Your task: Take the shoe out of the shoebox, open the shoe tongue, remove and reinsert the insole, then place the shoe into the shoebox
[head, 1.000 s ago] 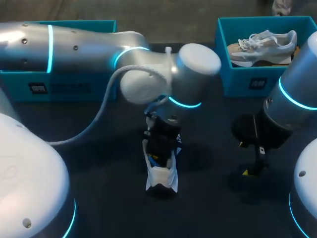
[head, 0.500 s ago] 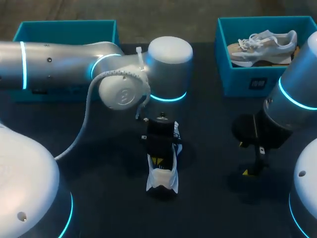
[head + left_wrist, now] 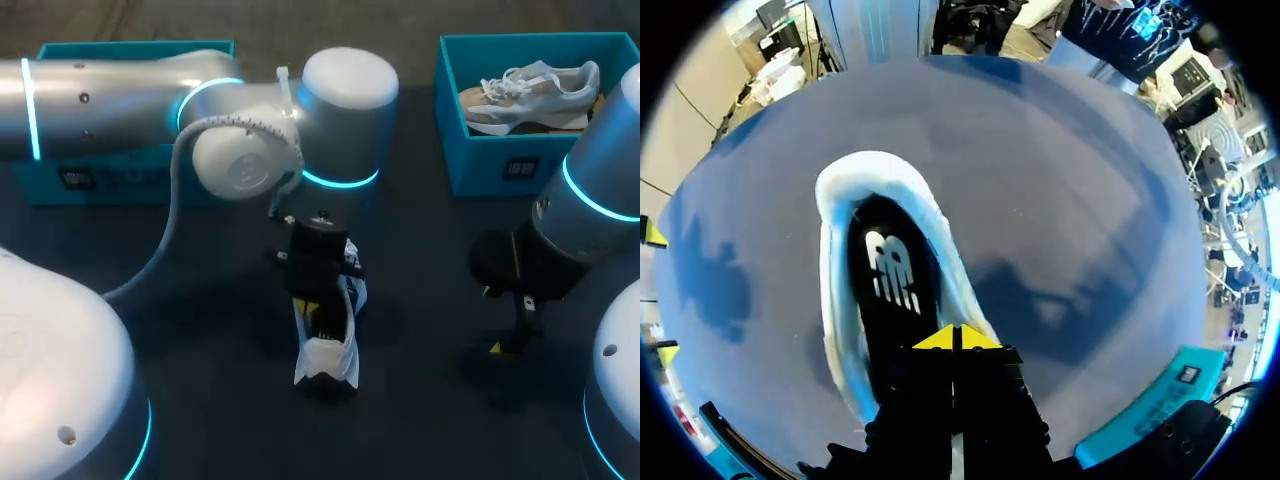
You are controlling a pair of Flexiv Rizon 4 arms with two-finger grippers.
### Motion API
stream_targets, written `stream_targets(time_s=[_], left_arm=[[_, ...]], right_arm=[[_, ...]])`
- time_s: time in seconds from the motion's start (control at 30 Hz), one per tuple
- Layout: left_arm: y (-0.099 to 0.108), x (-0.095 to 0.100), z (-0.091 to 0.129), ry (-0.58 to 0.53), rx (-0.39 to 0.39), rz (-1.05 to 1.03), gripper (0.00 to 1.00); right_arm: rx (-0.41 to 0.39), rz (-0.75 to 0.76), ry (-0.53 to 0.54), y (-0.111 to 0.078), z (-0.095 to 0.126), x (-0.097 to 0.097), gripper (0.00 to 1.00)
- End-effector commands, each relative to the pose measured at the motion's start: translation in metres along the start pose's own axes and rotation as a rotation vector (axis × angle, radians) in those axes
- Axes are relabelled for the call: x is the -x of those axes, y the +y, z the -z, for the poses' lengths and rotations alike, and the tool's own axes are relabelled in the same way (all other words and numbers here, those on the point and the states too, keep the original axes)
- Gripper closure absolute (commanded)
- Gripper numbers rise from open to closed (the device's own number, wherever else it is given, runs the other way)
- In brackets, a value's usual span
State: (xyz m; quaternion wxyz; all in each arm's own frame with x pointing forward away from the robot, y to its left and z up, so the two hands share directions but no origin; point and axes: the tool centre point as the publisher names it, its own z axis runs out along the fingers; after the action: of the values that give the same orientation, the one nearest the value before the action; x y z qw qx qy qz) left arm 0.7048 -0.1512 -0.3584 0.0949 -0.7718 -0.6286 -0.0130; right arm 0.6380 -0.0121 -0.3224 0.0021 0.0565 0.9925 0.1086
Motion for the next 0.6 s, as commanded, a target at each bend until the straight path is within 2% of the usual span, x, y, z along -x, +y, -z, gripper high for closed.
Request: stream_targets(time_s=[0.03,0.23,0.43,0.6], left_arm=[[0.001,0.007,-0.001,0.037,0.004,-0.005,1.0],[0.005,0.016,-0.022,0.087,-0.004,-0.017,1.0],[0.006,0.017,-0.034,0.154,-0.016,-0.039,1.0],[0.003,0.015,-0.047,0.124,-0.017,-0.024,1.0]], right_arm=[[0.001,0.0,-0.003,-0.001,0.0,-0.002,0.0],[0.001,0.0,-0.003,-0.001,0.0,-0.002,0.0],[0.001,0.0,-0.003,-0.001,0.0,-0.002,0.0],[0.001,0.0,-0.003,-0.001,0.0,-0.002,0.0]])
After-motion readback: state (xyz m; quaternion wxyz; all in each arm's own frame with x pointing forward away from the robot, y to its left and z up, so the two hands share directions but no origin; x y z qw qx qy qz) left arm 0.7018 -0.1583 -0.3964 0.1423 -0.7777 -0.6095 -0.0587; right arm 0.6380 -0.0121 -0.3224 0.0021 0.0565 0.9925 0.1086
